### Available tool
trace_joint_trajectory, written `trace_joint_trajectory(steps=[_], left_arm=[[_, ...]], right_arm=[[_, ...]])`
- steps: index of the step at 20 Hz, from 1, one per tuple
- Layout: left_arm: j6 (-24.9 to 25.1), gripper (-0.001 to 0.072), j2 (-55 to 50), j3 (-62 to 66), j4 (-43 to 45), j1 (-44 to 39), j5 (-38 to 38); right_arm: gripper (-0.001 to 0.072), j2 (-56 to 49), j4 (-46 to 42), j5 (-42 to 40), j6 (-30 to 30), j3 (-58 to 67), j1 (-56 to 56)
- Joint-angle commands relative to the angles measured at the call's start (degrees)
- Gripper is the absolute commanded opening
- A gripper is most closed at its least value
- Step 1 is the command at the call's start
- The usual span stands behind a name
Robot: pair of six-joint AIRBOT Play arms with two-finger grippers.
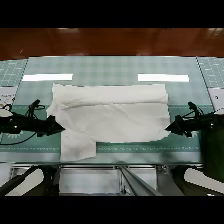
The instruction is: Fold the shirts.
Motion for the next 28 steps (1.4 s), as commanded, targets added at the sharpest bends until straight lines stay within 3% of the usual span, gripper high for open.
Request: trace_joint_trajectory(steps=[1, 7, 13, 21, 28], left_arm=[[-0.9, 0.0026, -1.0, 6.3, -1.1, -0.1, 1.4], [-0.9, 0.0025, -10.1, 15.8, -6.1, -0.1, 5.4], [-0.9, 0.0026, -20.6, 26.6, -8.9, -0.5, 6.6], [-2.5, 0.0025, -31.7, 41.7, -9.0, -5.6, 6.6], [-3.9, 0.0025, -39.1, 50.3, -9.0, -7.2, 6.6]], right_arm=[[0.0025, -0.1, 2.1, 0.0, -1.1, 4.0, 0.2], [0.0025, -2.8, 12.5, -2.9, -1.5, 14.4, 0.7], [0.0025, -11.3, 12.1, -7.1, -0.8, 24.5, 8.5], [0.0026, -19.3, 12.9, -9.7, 1.2, 34.2, 8.8], [0.0026, -23.9, 15.7, -12.5, 0.0, 35.3, 9.4]])
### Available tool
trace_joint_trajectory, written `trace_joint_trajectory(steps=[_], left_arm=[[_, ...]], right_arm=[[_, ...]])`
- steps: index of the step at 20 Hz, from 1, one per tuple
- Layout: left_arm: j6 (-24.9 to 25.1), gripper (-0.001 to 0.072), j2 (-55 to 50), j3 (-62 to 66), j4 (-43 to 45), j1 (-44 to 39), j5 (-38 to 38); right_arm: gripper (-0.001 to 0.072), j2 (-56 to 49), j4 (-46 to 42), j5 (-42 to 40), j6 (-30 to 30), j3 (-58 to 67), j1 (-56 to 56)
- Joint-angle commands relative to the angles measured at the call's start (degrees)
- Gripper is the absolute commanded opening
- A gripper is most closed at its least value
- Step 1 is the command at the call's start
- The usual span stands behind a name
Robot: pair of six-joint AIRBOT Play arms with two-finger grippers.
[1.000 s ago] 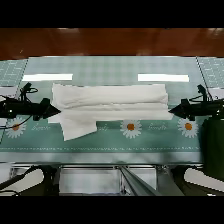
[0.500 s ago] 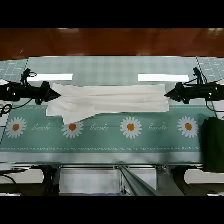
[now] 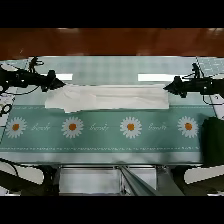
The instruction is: Fold the shirts.
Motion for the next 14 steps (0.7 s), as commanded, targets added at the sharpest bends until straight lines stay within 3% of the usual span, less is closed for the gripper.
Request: trace_joint_trajectory(steps=[1, 5, 6, 7, 8, 11, 14], left_arm=[[-0.5, 0.0025, -3.5, 3.4, 0.0, -0.9, -0.1], [-0.5, 0.0046, -5.0, 3.6, 0.0, -1.6, -0.1], [-0.5, 0.0202, -5.0, 3.7, 0.0, -1.6, -0.1], [-0.6, 0.0519, -4.8, 3.7, 0.0, -1.4, -0.6], [-0.8, 0.0509, -4.7, 4.4, 0.0, -0.9, -2.4], [-2.6, 0.0508, -3.9, 8.9, 0.1, 2.4, -11.0], [-3.6, 0.0508, 2.7, 8.9, 4.9, 6.3, -12.8]], right_arm=[[0.0026, -1.9, 0.9, -2.3, -0.8, 0.5, 0.9], [0.0051, -2.0, 1.2, -6.0, -0.7, 0.5, 1.9], [0.0172, -2.0, 1.4, -6.4, -0.5, 0.5, 1.9], [0.0365, -2.0, 2.0, -6.1, -0.3, 0.5, 1.9], [0.0413, -1.9, 2.2, -4.8, -0.4, 0.9, 1.6], [0.0413, -1.7, 1.8, 6.2, -0.2, 5.9, -2.4], [0.0413, 2.5, 1.8, 13.6, 0.9, 9.2, -10.1]])
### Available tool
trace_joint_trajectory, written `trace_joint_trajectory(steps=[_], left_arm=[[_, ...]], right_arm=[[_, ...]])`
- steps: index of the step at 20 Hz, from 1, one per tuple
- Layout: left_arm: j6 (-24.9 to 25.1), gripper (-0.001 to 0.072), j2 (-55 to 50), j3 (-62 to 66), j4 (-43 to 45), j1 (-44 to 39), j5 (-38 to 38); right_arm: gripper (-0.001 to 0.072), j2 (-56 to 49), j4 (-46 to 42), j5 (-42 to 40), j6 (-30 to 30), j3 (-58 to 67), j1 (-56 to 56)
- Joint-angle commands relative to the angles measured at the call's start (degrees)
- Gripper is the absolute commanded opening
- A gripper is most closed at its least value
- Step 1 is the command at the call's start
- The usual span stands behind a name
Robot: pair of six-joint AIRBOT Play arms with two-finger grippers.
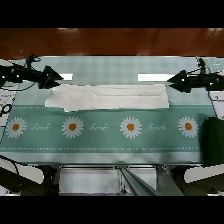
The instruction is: Fold the shirts.
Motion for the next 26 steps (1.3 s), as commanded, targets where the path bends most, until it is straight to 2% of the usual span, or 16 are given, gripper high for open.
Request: trace_joint_trajectory(steps=[1, 3, 5, 7, 10, 17, 26], left_arm=[[-1.3, 0.0508, 7.4, -0.4, 6.9, 4.0, -3.4], [-0.3, 0.0508, 15.3, -7.3, 10.6, 5.8, 0.3], [0.3, 0.0508, 24.9, -20.6, 9.6, 7.2, 9.5], [3.1, 0.0508, 34.1, -34.4, 6.6, 7.0, 17.3], [4.6, 0.0508, 42.2, -46.6, 4.9, 6.1, 19.8], [4.3, 0.0508, 43.5, -48.5, 3.4, 6.1, 17.3], [4.3, 0.0508, 43.5, -48.5, 3.3, 6.1, 17.4]], right_arm=[[0.0413, 5.0, -0.9, 7.8, 0.7, 2.8, -8.3], [0.0413, 9.4, -7.0, 7.5, 0.7, 1.9, -12.9], [0.0413, 12.9, -11.6, 3.3, 0.7, -4.3, -15.4], [0.0417, 13.9, -10.1, -1.6, 0.2, -13.1, -15.9], [0.0419, 10.2, -4.6, -2.5, -4.0, -18.2, -13.7], [0.0418, 1.1, 2.9, -3.7, -4.4, -18.0, -5.2], [0.0418, -0.6, 8.2, -8.7, -4.2, -15.5, 4.2]])
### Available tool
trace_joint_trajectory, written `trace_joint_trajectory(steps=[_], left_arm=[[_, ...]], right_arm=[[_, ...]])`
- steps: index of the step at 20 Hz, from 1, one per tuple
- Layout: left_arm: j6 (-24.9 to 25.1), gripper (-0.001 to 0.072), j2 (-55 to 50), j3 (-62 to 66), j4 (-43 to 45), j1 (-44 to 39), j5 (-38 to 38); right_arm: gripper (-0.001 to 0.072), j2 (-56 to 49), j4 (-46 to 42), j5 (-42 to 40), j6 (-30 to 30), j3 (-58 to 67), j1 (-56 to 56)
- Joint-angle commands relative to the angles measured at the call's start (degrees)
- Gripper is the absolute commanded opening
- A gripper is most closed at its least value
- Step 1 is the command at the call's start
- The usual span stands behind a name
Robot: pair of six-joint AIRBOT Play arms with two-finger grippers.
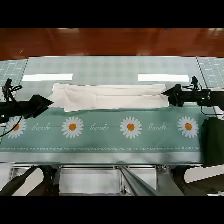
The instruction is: Fold the shirts.
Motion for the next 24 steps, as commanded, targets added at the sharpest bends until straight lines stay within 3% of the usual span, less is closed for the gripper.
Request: trace_joint_trajectory(steps=[1, 5, 6, 7, 8, 11, 12, 14, 16, 18, 21, 24], left_arm=[[0.0, 0.0508, 0.1, -0.1, -0.2, 0.0, 0.0], [0.0, 0.0508, 0.1, -0.1, -0.2, 0.0, 0.0], [0.0, 0.0508, 0.1, -0.1, -0.2, 0.0, 0.0], [0.0, 0.0508, 0.1, -0.1, -0.2, 0.0, 0.0], [0.0, 0.0508, 0.1, -0.1, -0.2, 0.0, 0.0], [0.0, 0.0505, 0.1, -0.1, -1.1, -0.2, 0.0], [0.1, 0.047, 0.1, 0.0, -1.6, -0.6, 0.0], [4.8, 0.0031, 0.1, 0.0, -4.3, -2.4, -0.1], [8.7, 0.0025, -0.1, 0.0, -8.6, -5.7, 0.1], [9.2, 0.0025, -1.1, 1.2, -10.1, -11.5, 1.1], [8.4, 0.0025, -4.7, 6.2, -10.0, -24.1, 7.1], [4.5, 0.0024, -13.5, 16.6, -9.8, -37.1, 11.7]], right_arm=[[0.0418, -0.3, 1.7, -2.9, 0.9, 2.0, 3.7], [0.0412, -0.3, 2.6, -6.5, 2.7, 4.2, 6.9], [0.0368, -0.3, 3.3, -7.2, 2.8, 4.2, 7.4], [0.0224, -0.3, 3.4, -7.5, 2.7, 4.2, 7.7], [0.0035, -0.3, 3.3, -7.3, 2.7, 4.2, 8.0], [0.0026, 0.1, 1.2, -4.7, 2.3, 4.2, 7.7], [0.0026, 0.7, -1.0, -3.9, 2.3, 4.2, 7.4], [0.0025, 3.0, -5.1, -2.5, 2.9, 4.2, 6.2], [0.0025, 7.0, -8.1, -0.6, 3.1, 4.2, 4.3], [0.0025, 12.1, -11.3, 1.9, 3.5, 4.2, 2.0], [0.0025, 20.8, -16.2, 6.5, 4.1, 4.1, -1.0], [0.0026, 30.3, -17.9, 10.1, 4.8, 4.1, -3.6]])
